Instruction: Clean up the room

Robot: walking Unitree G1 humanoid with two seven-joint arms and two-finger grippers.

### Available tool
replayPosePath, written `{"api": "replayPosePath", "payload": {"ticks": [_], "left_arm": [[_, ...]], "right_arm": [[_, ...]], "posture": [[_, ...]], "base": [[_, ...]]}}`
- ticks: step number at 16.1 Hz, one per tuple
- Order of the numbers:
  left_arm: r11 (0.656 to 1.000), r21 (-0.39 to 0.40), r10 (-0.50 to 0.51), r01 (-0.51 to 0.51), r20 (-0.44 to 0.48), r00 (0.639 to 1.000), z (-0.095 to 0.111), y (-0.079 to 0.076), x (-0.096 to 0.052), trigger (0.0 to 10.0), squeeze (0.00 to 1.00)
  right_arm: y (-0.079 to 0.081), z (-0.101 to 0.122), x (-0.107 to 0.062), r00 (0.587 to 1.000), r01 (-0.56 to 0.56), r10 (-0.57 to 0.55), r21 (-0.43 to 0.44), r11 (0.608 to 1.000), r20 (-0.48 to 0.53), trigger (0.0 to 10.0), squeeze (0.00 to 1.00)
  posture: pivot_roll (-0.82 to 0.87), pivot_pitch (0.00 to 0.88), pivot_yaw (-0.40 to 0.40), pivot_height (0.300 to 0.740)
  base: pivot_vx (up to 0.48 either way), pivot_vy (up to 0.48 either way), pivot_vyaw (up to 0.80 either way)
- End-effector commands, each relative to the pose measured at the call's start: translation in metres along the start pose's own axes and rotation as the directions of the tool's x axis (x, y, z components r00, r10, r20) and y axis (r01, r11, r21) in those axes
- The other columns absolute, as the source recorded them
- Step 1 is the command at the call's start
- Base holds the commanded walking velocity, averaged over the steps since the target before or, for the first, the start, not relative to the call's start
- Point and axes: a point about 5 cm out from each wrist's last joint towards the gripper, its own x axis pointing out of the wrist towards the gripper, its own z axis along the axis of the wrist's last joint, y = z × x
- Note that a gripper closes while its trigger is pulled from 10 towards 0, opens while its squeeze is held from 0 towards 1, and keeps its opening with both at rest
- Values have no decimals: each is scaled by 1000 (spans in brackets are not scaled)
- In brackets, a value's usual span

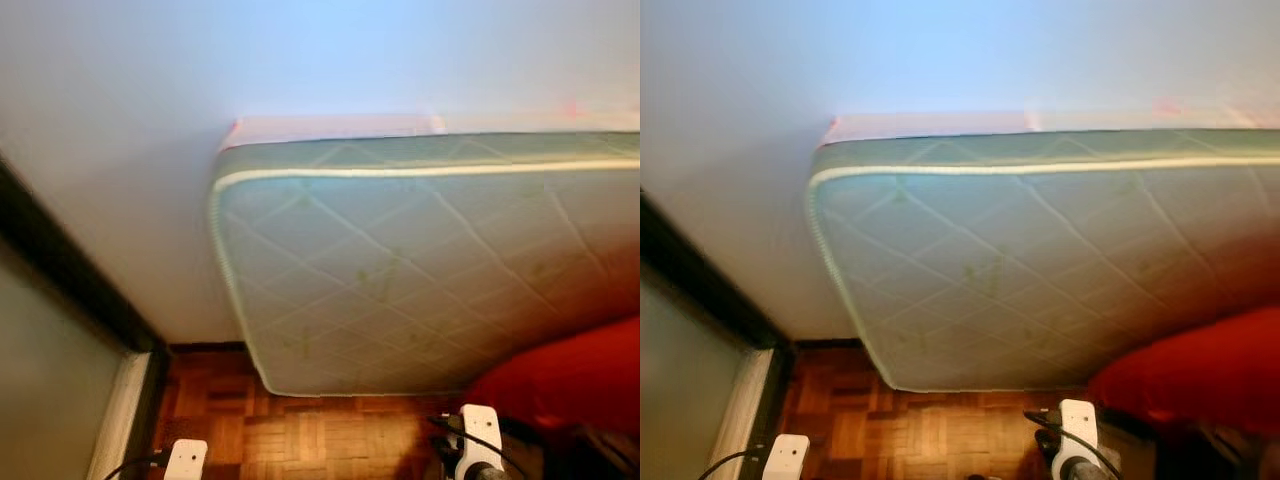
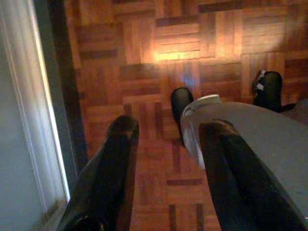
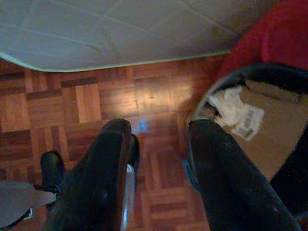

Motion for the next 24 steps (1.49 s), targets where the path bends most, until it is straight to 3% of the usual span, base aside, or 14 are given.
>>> {"api": "replayPosePath", "payload": {"ticks": [1, 13, 24], "left_arm": [[1000, 2, -7, 7, -20, 1000, -8, 0, -2, 10000, 0], [997, 69, -38, 39, -22, 999, -6, -8, -1, 10000, 0], [999, 34, -36, 37, -17, 999, -4, -10, 0, 10000, 0]], "right_arm": [[0, -8, -2, 1000, 2, -2, 11, 1000, -28, 10000, 0], [6, -12, -1, 999, -29, 28, -13, 1000, -44, 10000, 0], [6, -11, -1, 999, -25, 25, -6, 1000, -37, 10000, 0]], "posture": [[140, 152, -41, 740], [133, 146, -37, 740], [125, 175, -37, 740]], "base": [[0, 0, -788], [0, 0, -788], [0, 0, -788]]}}
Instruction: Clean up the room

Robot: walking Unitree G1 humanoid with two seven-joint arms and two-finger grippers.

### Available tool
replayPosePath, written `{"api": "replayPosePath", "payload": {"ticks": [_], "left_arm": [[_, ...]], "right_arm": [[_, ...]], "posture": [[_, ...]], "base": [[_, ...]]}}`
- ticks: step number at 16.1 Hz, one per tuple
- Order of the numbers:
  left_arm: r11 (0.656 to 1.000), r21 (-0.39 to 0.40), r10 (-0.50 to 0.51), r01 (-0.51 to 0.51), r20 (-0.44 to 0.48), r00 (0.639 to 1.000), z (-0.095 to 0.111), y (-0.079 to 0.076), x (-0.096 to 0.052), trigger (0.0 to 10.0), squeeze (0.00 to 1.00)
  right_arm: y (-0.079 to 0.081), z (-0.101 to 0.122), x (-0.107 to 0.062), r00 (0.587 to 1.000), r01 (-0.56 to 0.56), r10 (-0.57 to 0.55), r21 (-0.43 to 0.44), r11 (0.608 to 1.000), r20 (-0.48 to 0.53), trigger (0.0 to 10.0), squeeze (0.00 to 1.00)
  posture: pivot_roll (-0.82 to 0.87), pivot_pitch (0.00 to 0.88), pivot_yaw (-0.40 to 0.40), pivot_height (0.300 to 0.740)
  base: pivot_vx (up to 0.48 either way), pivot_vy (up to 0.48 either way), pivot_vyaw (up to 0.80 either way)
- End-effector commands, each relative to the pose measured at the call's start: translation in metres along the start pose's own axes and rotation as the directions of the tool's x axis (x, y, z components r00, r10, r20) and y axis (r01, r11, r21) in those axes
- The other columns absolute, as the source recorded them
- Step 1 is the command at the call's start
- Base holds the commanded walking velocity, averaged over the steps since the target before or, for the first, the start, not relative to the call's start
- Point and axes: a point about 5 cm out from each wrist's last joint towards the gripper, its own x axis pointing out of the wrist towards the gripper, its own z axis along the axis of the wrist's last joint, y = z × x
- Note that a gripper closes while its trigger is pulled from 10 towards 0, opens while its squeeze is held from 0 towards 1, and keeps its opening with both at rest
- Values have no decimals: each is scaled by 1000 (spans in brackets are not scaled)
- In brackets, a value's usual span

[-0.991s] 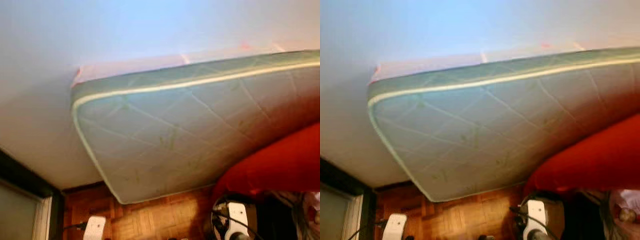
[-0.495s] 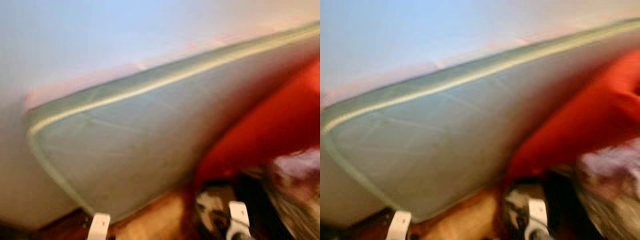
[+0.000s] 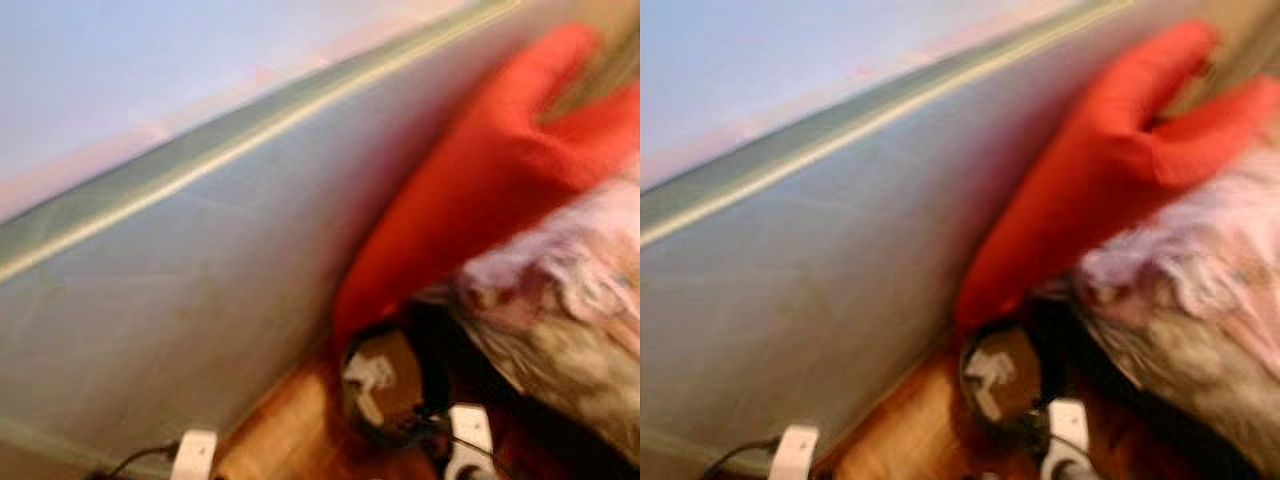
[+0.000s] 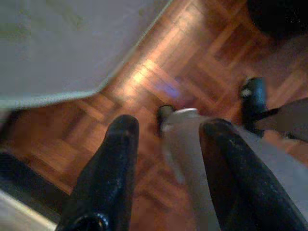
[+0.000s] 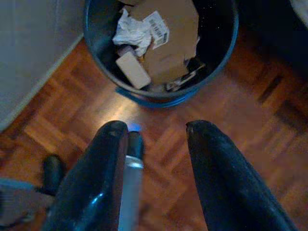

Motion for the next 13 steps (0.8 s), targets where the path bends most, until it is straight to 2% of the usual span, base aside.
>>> {"api": "replayPosePath", "payload": {"ticks": [1, 4, 5, 7, 8, 13], "left_arm": [[1000, 14, -13, 14, -44, 999, -10, -4, -1, 10000, 0], [1000, 19, -9, 9, -29, 1000, -4, 0, 0, 10000, 0], [1000, 31, -2, 3, -27, 1000, -1, 5, 0, 10000, 0], [999, 37, -2, 3, -29, 1000, -1, 7, 0, 10000, 0], [1000, 30, 8, -7, -33, 999, -1, 7, 0, 10000, 0], [1000, 28, 6, -5, -42, 999, -7, 1, -1, 10000, 0]], "right_arm": [[-6, -5, -2, 1000, 25, -25, 10, 1000, -13, 10000, 0], [3, -6, -1, 1000, 10, -10, 13, 1000, -14, 10000, 0], [8, -9, 0, 1000, 5, -5, 13, 1000, -18, 10000, 0], [5, -13, -2, 1000, 15, -14, 39, 999, -20, 10000, 0], [3, -20, -4, 999, 6, -6, 0, 1000, -49, 10000, 0], [-7, -22, -6, 998, 34, -35, -11, 999, -53, 10000, 0]], "posture": [[135, 173, -13, 740], [144, 162, 14, 740], [127, 155, 32, 740], [124, 152, 31, 740], [127, 142, 26, 740], [122, 124, -4, 740]], "base": [[0, 0, 0], [0, 0, 0], [0, 0, 0], [0, 0, 0], [0, 0, 0], [0, 0, 0]]}}
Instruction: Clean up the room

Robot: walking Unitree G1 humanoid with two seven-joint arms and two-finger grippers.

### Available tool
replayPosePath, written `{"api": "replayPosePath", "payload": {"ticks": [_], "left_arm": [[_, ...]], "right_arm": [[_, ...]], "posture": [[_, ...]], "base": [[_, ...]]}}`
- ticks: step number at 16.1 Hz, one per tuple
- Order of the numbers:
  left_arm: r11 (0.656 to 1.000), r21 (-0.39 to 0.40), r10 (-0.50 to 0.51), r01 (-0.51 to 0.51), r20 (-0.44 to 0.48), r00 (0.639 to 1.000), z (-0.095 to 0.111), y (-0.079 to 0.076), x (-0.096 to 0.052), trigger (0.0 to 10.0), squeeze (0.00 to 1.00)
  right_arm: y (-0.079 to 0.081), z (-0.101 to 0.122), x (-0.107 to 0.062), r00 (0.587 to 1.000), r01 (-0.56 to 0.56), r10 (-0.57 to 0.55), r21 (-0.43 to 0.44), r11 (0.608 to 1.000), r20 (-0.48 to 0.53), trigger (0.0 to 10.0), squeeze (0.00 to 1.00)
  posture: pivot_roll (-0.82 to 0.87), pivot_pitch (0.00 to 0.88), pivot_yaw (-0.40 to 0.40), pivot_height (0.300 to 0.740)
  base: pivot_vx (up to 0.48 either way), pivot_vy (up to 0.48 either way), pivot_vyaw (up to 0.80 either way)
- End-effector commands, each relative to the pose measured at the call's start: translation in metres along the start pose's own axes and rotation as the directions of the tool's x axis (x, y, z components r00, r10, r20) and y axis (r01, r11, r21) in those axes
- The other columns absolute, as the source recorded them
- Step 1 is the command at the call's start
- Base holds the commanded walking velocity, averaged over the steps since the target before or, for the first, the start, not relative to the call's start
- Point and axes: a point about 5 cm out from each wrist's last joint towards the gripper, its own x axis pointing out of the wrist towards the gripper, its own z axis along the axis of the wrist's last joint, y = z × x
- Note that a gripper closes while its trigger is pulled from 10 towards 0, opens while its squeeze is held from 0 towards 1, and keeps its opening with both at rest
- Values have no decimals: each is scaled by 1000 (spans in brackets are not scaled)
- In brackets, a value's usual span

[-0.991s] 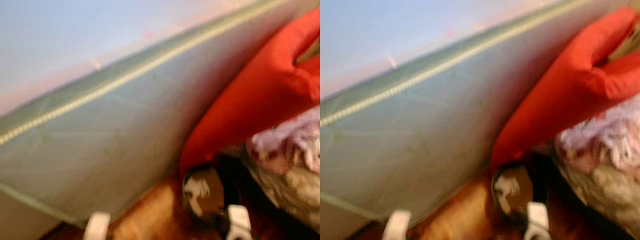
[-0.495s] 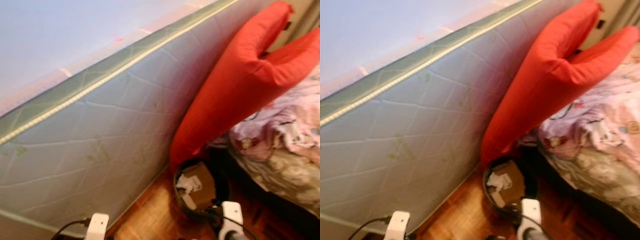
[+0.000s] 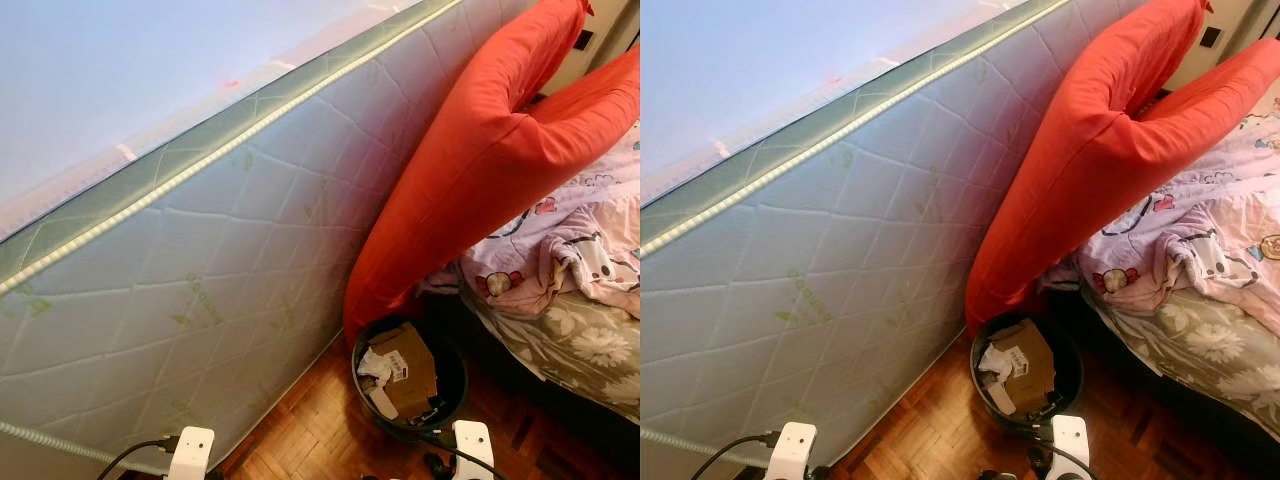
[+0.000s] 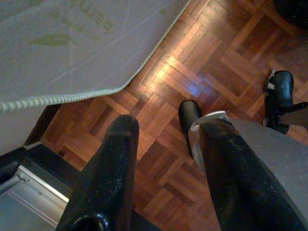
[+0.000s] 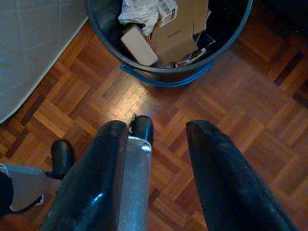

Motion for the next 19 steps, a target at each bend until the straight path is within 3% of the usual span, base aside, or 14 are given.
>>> {"api": "replayPosePath", "payload": {"ticks": [1, 5, 7, 9, 14, 19], "left_arm": [[1000, -9, 11, -12, -42, 999, -14, -1, -3, 10000, 0], [1000, -17, 21, -22, -57, 998, -20, 0, -4, 10000, 0], [999, -17, 26, -27, -58, 998, -20, 2, -4, 10000, 0], [999, -25, 33, -34, -53, 998, -19, 3, -4, 10000, 0], [999, -24, 28, -29, -36, 999, -13, 1, -3, 10000, 0], [999, -31, 30, -31, -30, 999, -11, 0, -2, 10000, 0]], "right_arm": [[-1, -3, -1, 1000, 4, -4, -18, 1000, -21, 10000, 0], [0, 6, 2, 1000, 13, -13, 21, 1000, -3, 10000, 0], [2, 3, 2, 1000, 8, -8, 3, 1000, -26, 10000, 0], [7, -4, 1, 998, -19, 14, -74, 997, -55, 10000, 0], [2, -3, 1, 999, 15, -16, -30, 999, -43, 10000, 0], [1, -2, 1, 999, 18, -19, -24, 1000, -38, 10000, 0]], "posture": [[127, 120, -9, 740], [131, 113, -14, 740], [131, 106, -14, 740], [125, 103, -14, 740], [122, 118, -14, 740], [126, 129, -17, 740]], "base": [[0, -274, 0], [0, -281, 0], [0, -281, -387], [0, -255, -369], [0, -253, 0], [0, -251, -611]]}}
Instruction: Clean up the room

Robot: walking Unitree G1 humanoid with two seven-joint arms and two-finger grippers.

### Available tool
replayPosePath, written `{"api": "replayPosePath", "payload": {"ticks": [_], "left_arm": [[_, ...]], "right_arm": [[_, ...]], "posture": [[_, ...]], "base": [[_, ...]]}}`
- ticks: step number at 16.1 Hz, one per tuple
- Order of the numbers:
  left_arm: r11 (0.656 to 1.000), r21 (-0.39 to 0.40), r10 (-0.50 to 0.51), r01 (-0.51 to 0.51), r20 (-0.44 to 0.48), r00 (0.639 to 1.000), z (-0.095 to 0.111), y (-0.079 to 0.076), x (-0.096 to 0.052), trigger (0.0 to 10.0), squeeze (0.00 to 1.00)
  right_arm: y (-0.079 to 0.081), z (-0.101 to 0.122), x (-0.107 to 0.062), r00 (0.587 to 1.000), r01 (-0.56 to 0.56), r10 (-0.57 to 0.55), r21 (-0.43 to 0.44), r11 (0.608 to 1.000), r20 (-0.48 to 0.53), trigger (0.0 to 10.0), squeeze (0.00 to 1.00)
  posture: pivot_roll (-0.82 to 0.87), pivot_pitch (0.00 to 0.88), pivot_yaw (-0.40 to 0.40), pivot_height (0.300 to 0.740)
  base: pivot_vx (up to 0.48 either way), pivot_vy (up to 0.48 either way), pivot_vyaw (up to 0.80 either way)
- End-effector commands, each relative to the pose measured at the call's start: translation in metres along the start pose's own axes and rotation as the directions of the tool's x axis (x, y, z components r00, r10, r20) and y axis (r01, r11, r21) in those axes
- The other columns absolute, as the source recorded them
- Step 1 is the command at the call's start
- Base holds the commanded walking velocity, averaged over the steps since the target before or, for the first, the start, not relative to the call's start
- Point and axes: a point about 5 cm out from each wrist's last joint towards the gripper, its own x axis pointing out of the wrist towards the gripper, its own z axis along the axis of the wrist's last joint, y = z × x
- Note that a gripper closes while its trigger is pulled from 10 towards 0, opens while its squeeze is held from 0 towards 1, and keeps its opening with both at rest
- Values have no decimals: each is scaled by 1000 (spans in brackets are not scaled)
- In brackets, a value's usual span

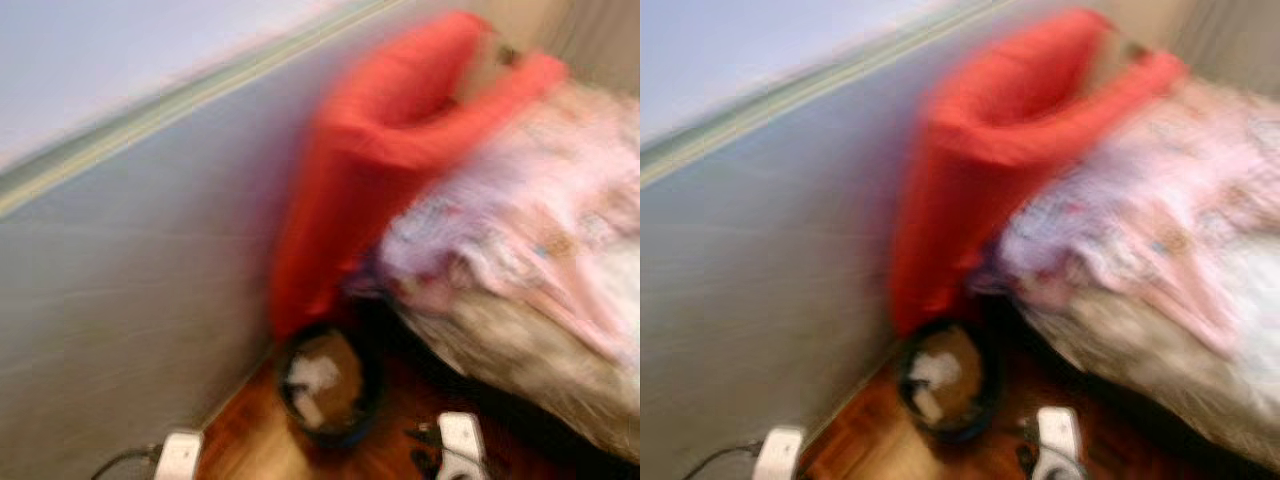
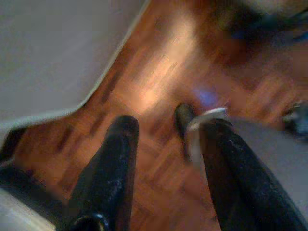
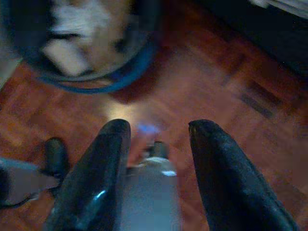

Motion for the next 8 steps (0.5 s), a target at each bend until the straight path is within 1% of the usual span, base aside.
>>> {"api": "replayPosePath", "payload": {"ticks": [1, 3, 6, 7, 8], "left_arm": [[1000, -6, -3, 2, -35, 999, -11, -1, -2, 10000, 0], [1000, -9, -1, 1, -31, 1000, -10, 0, -2, 10000, 0], [1000, -10, 0, 0, -27, 1000, -8, 0, -1, 10000, 0], [1000, -11, 0, 0, -23, 1000, -6, -1, -1, 10000, 0], [1000, -12, -1, 1, -22, 1000, -6, -1, -1, 10000, 0]], "right_arm": [[1, -4, -1, 1000, 4, -4, 18, 1000, -7, 10000, 0], [1, -2, 0, 1000, 4, -4, 25, 1000, 4, 10000, 0], [1, -2, 0, 1000, 3, -3, -2, 1000, -9, 10000, 0], [0, -3, 0, 1000, 11, -11, 26, 1000, -4, 10000, 0], [0, -2, 0, 1000, 11, -11, 28, 1000, -3, 10000, 0]], "posture": [[126, 132, -18, 740], [125, 136, -18, 740], [123, 138, -18, 740], [124, 140, -20, 740], [124, 140, -20, 740]], "base": [[0, -251, 0], [0, -253, 0], [0, -255, 0], [0, -251, 0], [0, -251, 0]]}}
